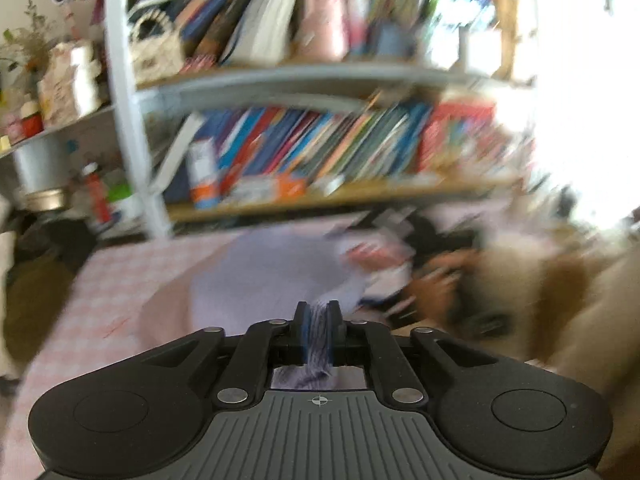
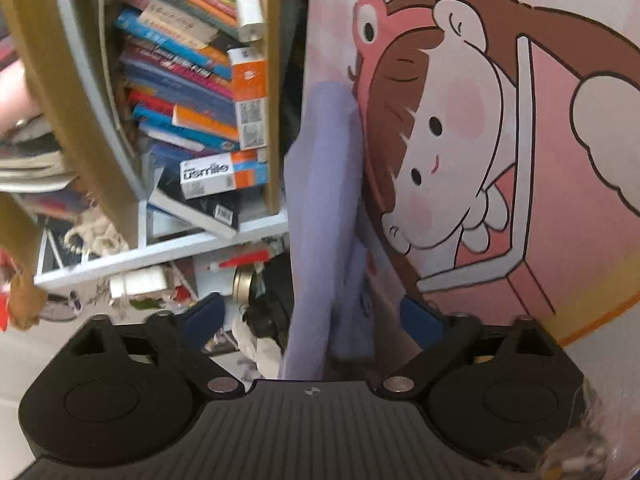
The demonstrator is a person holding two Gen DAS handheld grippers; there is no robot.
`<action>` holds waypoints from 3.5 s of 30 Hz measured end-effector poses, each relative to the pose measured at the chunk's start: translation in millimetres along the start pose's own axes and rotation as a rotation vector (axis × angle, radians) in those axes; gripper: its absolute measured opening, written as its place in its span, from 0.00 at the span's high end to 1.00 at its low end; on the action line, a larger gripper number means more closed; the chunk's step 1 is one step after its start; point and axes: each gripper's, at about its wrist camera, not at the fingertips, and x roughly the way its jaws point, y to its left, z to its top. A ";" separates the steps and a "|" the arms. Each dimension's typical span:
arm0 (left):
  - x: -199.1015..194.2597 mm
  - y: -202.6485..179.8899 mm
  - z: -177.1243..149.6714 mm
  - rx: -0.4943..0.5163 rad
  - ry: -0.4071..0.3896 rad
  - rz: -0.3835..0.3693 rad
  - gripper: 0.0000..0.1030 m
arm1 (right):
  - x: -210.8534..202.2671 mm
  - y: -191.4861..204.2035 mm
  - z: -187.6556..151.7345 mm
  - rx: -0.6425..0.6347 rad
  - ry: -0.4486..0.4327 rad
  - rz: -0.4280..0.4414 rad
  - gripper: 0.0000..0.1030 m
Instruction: Fold clothes
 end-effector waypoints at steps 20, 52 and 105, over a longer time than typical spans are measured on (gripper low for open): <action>78.6 5.8 -27.9 0.010 0.243 0.188 0.57 | 2.9 53.1 -15.7 -0.223 0.081 0.067 0.90; 160.2 -78.8 -44.9 0.291 0.257 0.107 0.24 | 7.9 95.7 -13.9 -0.458 0.188 -0.111 0.90; 30.1 29.9 72.9 -0.308 -0.463 -0.599 0.94 | -96.7 303.8 -48.2 -1.006 -0.118 0.324 0.89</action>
